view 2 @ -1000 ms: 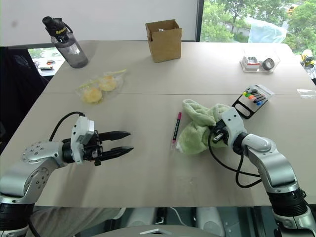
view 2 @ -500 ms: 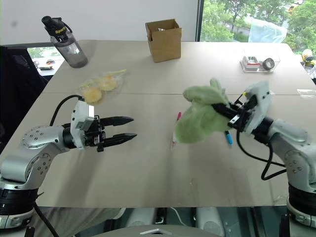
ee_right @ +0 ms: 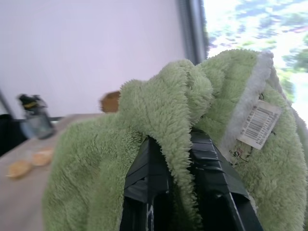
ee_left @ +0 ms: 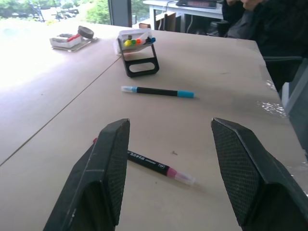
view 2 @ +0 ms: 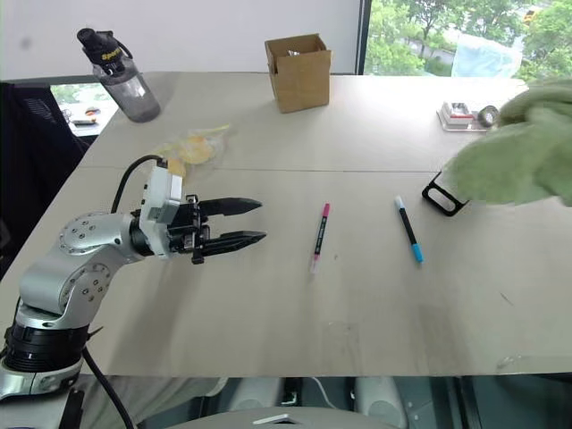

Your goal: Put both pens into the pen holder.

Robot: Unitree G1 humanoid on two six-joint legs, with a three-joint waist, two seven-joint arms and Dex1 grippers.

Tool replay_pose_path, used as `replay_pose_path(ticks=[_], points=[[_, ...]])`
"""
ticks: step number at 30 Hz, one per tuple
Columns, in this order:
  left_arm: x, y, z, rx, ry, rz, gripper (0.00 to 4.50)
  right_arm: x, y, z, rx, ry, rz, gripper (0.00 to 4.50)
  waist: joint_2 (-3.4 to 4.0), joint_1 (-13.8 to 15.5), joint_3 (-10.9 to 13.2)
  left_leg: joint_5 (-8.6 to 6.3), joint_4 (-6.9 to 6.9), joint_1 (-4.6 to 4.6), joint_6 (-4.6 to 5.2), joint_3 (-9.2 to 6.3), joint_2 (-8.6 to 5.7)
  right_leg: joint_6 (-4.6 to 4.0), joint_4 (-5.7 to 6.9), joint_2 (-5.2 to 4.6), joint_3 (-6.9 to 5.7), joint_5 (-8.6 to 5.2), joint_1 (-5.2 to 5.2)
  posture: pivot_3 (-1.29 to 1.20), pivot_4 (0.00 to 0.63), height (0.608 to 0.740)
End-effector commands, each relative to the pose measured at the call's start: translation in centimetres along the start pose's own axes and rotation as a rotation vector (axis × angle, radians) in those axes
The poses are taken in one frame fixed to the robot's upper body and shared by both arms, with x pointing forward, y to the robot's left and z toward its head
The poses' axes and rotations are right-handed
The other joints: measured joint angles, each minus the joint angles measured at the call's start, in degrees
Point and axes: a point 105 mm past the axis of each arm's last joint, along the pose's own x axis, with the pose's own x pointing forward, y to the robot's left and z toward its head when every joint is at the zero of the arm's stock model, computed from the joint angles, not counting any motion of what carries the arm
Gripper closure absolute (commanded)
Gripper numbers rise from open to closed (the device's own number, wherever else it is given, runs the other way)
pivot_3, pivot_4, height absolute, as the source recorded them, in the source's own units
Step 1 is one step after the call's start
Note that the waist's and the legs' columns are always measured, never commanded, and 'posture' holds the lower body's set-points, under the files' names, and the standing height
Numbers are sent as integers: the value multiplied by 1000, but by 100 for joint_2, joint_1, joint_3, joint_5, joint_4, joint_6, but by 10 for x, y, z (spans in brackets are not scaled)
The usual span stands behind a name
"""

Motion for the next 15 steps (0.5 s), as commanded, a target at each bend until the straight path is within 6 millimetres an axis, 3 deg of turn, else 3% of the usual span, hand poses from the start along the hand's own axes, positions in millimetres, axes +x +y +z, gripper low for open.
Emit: replay_pose_path(ticks=[1,2,5,8,12,15], points=[[3,-4,16,62,-25,-29,1747,-22,-30,-17,-46,125,-151,4444,1,-15,0,0,0,2,0,2,0,0,1,0,3,0,0,0,150,736],[4,-3,16,63,-26,-29,1747,-28,-36,-30,-50,190,-176,3683,3,-16,-1,0,0,3,0,4,0,0,1,3,7,0,0,0,150,736],[5,-2,14,65,-19,-34,1747,-47,-48,-71,-161,456,-248,2366,8,-23,-4,0,0,11,0,12,-2,4,6,7,17,-2,2,0,150,736],[6,-2,13,67,-15,-36,1747,-63,-58,-89,-264,652,-302,948,16,-38,-5,0,0,13,0,13,-1,21,7,8,18,-13,2,0,150,736],[5,-1,13,73,-11,-34,1747,-58,-44,-83,-267,683,-224,948,20,-62,-5,1,1,13,-1,16,0,22,7,11,22,-13,2,0,150,736],[4,0,13,73,-10,-30,1747,-38,-35,-73,-329,647,-174,948,17,-71,-3,1,1,13,-2,13,0,23,7,12,19,-13,2,0,150,736]])
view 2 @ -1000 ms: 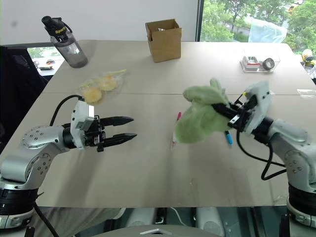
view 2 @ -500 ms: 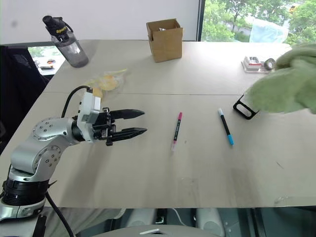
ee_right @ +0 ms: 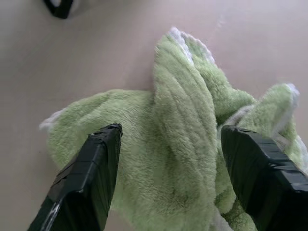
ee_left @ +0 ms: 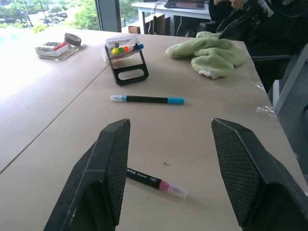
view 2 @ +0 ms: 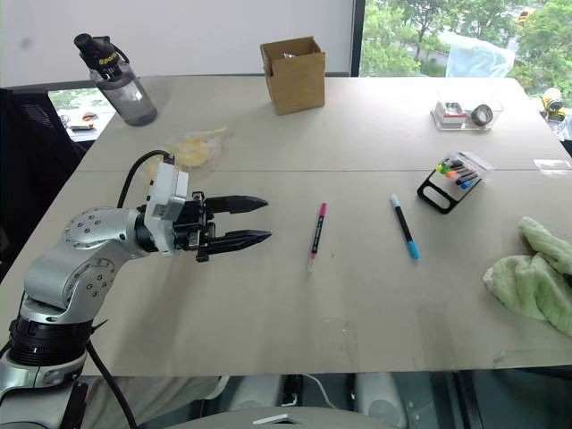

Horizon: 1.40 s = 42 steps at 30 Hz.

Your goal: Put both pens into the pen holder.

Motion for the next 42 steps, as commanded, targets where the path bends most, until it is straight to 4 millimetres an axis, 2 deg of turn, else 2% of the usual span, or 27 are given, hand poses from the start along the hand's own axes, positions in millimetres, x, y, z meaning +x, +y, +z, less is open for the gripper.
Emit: replay_pose_path(ticks=[1,3,8,12,15,20,24,27,30,36,38,40,42], points=[[-1,0,7,50,-7,-1,1747,3,15,40,-96,-112,42,948,-4,-14,2,0,0,0,0,0,0,0,0,0,0,0,0,0,150,736],[-1,1,5,51,-4,8,1747,17,34,56,-126,-176,101,948,-8,-29,4,0,1,-1,0,0,-1,1,-1,1,1,0,0,0,150,736],[-1,1,-3,49,12,35,1747,60,95,82,-204,-223,292,948,-15,-69,10,6,0,-4,-12,-7,0,-5,-2,-1,-4,3,-2,0,150,736],[0,1,-6,51,11,48,1747,91,133,92,-215,-162,411,948,-17,-70,19,15,2,-8,-25,-5,-1,-20,-3,-6,-4,12,-5,0,150,736],[-2,2,-6,53,6,75,1747,117,156,88,-231,-104,435,948,-21,-53,22,15,1,-12,-25,-9,0,-20,-4,-15,-8,12,-8,0,150,736],[-4,-2,-8,44,2,103,1747,151,161,60,-229,4,371,948,-23,36,21,15,3,-38,-25,-10,-4,-16,-7,-26,-17,9,-29,0,150,736],[-7,-3,-10,34,9,117,1747,156,159,46,-204,35,342,948,-22,73,21,16,20,-101,-25,-10,-5,-15,5,-28,-18,11,-89,0,150,736],[-9,-3,-13,28,17,121,1747,155,160,44,-187,43,344,948,-23,73,19,16,22,-105,-26,-11,-2,-16,8,-33,-18,12,-93,0,150,736],[-9,-1,-15,28,24,120,1747,153,164,40,-181,61,359,1736,-23,74,18,16,22,-103,-26,-14,-3,-16,11,-26,-23,12,-92,0,150,736],[-8,3,-13,30,14,120,1747,149,169,41,-179,49,364,4465,-24,67,18,16,22,-102,-26,-14,-3,-16,11,-15,-22,12,-92,0,150,736],[-7,8,-11,-8,-23,148,1747,147,170,47,-175,19,370,4465,-24,67,18,16,22,-102,-26,-14,-3,-16,11,-15,-22,12,-92,0,150,736],[-7,19,-6,-117,-111,223,1747,141,177,54,-168,-24,416,4465,-24,67,18,16,22,-103,-26,-14,-3,-16,10,-15,-22,12,-92,0,150,736],[-3,30,3,-272,-262,306,1747,128,196,70,-95,-136,539,4465,-24,76,18,16,23,-105,-26,-17,-3,-15,11,-19,-23,12,-91,0,150,736]])
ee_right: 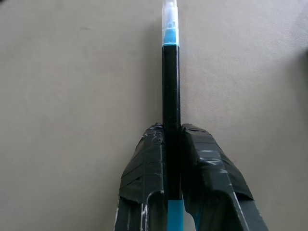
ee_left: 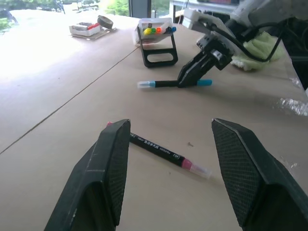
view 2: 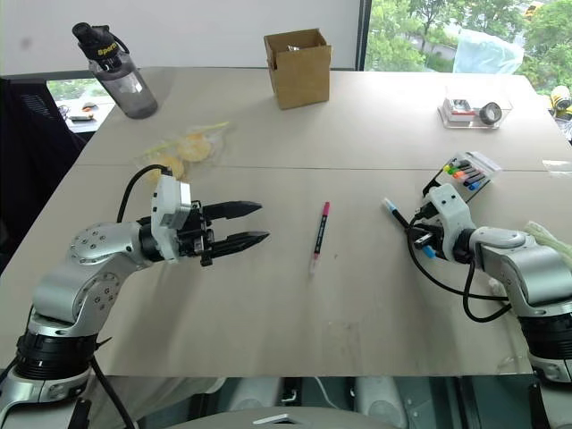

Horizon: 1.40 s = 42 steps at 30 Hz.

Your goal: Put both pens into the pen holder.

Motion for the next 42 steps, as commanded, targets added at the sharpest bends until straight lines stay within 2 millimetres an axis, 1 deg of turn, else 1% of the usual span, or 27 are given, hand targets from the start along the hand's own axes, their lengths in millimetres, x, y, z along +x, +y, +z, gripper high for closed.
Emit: replay_pose_path(ticks=[1,3,5,8,11,16,21,26,33,34,35,37,39,40,41,42], points=[[7,12,24,-232,-233,115,1747,-17,32,44,13,-254,167,4465,-1,-3,0,0,3,-2,0,-5,1,1,1,-4,-2,1,1,0,150,736],[13,12,32,-379,-350,132,1747,-24,52,58,12,-361,267,4465,-2,-11,-1,0,8,-3,0,-8,4,7,4,-17,-1,5,2,0,150,736],[18,15,32,-500,-416,161,1747,-31,72,69,-2,-466,363,4465,-4,-14,-2,0,9,-3,0,-9,4,11,5,-18,-1,8,2,0,150,736],[26,16,31,-594,-451,175,1747,-35,95,70,-7,-477,460,4465,-4,-10,-2,0,10,-2,-1,-12,3,11,9,-18,-2,8,2,0,150,736],[33,10,33,-637,-458,129,1747,-35,110,73,-20,-486,510,4465,-4,-10,-3,1,14,3,-1,-11,-1,10,12,-16,-2,9,6,0,150,736],[38,-1,34,-663,-437,51,1747,-35,122,80,-27,-509,555,4465,-4,-16,-3,1,21,8,-1,-9,-4,9,21,4,-1,9,10,0,150,736],[38,-13,29,-663,-386,-4,1747,-36,132,83,-57,-500,606,4465,-4,-14,-3,1,23,8,-1,-10,-4,9,21,5,-2,9,10,0,150,736],[40,-15,25,-651,-356,-10,1747,-36,139,85,-83,-499,634,4465,-4,-12,-3,1,25,8,-1,-10,-5,9,21,4,-2,9,11,0,150,736],[38,-23,25,-644,-347,-57,1747,-37,152,83,-106,-478,690,4465,-4,-13,-3,1,27,7,-1,-10,-5,9,21,4,-1,9,11,0,150,736],[38,-24,26,-643,-352,-61,2262,-36,153,83,-106,-476,694,4500,-4,-12,-3,1,27,7,-1,-10,-5,9,22,3,-1,9,11,0,150,736],[38,-25,28,-644,-359,-69,2468,-36,154,83,-106,-475,696,4500,-4,-12,-3,1,27,7,-1,-10,-5,9,22,3,-2,9,11,0,150,736],[37,-27,30,-638,-360,-91,3298,-36,154,83,-106,-471,697,4500,-4,-12,-3,1,27,7,-1,-10,-5,9,22,3,-2,9,11,0,150,736],[37,-28,30,-626,-350,-100,4316,-35,154,83,-107,-469,697,4500,-4,-13,-3,1,29,7,-1,-10,-5,9,22,3,-2,9,11,0,150,736],[37,-28,30,-622,-347,-100,4419,-35,154,83,-108,-467,698,4500,-3,-12,-3,1,29,7,-1,-10,-5,9,22,4,-2,9,11,0,150,736],[37,-27,29,-618,-345,-97,4419,-35,153,83,-110,-466,697,4500,-3,-12,-3,1,29,7,-1,-10,-5,9,22,4,-2,9,11,0,150,736],[37,-27,29,-614,-342,-96,4500,-35,153,83,-112,-463,697,3555,-4,-12,-3,1,29,7,-1,-10,-5,9,22,4,-2,9,11,0,150,736]])
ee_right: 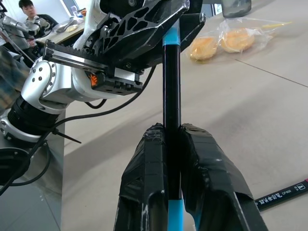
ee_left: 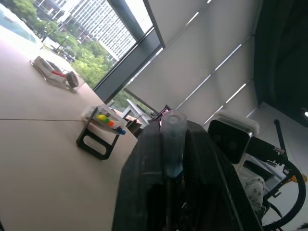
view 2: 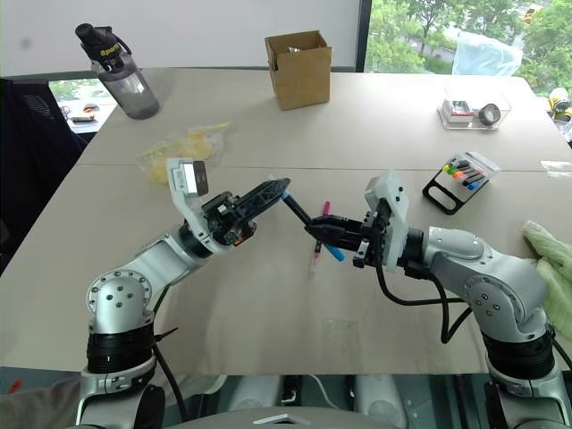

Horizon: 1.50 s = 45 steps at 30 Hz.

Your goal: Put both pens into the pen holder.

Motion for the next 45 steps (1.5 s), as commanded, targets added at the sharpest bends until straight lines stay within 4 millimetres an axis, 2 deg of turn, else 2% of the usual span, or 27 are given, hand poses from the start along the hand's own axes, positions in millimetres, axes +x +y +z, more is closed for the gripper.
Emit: replay_pose_path(ticks=[1,2,3,5,9,15,18,25,30,31,34,39,40,42,44,45], points=[[2,-7,2,52,19,-32,4500,1,9,10,-52,-12,42,3334,0,-1,0,0,0,0,0,0,0,0,0,0,0,0,0,0,150,736],[2,-6,2,64,26,-27,4500,1,7,9,-58,-2,34,2644,0,-1,0,0,0,0,0,0,0,0,0,1,0,0,0,0,150,736],[2,-5,2,85,45,-27,4500,0,4,8,-64,10,11,2421,0,0,0,0,0,0,0,0,0,0,0,1,0,0,0,0,150,736],[2,-4,-3,153,122,-30,4500,0,1,7,-51,41,0,1564,0,0,0,0,0,0,0,0,-1,0,0,1,-1,0,0,0,150,736],[-4,2,-18,327,327,-51,4500,0,4,-1,-34,172,41,1564,1,-4,0,0,-1,0,0,3,-1,-1,-1,7,0,-1,0,0,150,736],[-5,2,-21,490,458,-104,4500,9,3,-21,-21,395,50,1564,1,0,1,0,-1,-3,1,1,1,-2,-5,5,-1,-1,-3,0,150,736],[-5,1,-25,542,506,-124,4500,18,7,-25,-4,436,72,1564,1,-7,1,-1,-1,-5,2,2,1,-2,-7,2,1,-1,-3,0,150,736],[-2,-4,-26,571,505,-150,4500,36,-2,-23,29,432,30,1564,1,6,1,-1,-1,-10,2,1,2,-1,-11,-2,-3,-1,-4,0,150,736],[-2,-3,-27,552,495,-151,4500,40,-7,-17,33,412,5,2669,1,-11,1,-2,-1,-13,3,1,2,0,-11,-9,-3,0,-7,0,150,736],[-2,-3,-28,552,494,-150,4500,40,-8,-17,32,410,1,3422,1,-13,1,-2,-1,-13,3,0,2,0,-10,-9,-3,0,-8,0,150,736],[1,-2,-25,535,460,-136,4500,41,-9,-15,37,400,-5,4459,1,-13,1,-2,-1,-13,2,-1,4,-1,-10,-8,-4,0,-9,0,150,736],[2,2,-23,505,439,-113,4500,40,-5,-15,19,401,17,4461,1,-14,1,-2,-1,-14,3,0,3,0,-10,-9,-4,0,-8,0,150,736],[2,1,-22,495,433,-117,3707,39,-2,-15,5,400,34,4461,1,-14,1,-2,-1,-14,3,0,3,0,-10,-9,-4,0,-8,0,150,736],[4,3,-18,511,399,-88,3189,36,2,-13,-15,391,57,4461,1,-13,1,-2,-1,-14,3,-1,3,0,-10,-9,-4,0,-9,0,150,736],[7,7,-11,523,354,-42,2248,32,0,-12,-34,381,38,4461,1,-12,1,-2,-1,-15,3,-2,3,0,-11,-12,-5,0,-9,0,150,736],[7,6,-9,514,339,-43,1608,29,-2,-12,-42,377,20,4461,1,-12,1,-2,-1,-15,3,-2,4,0,-12,-13,-5,0,-8,0,150,736]])
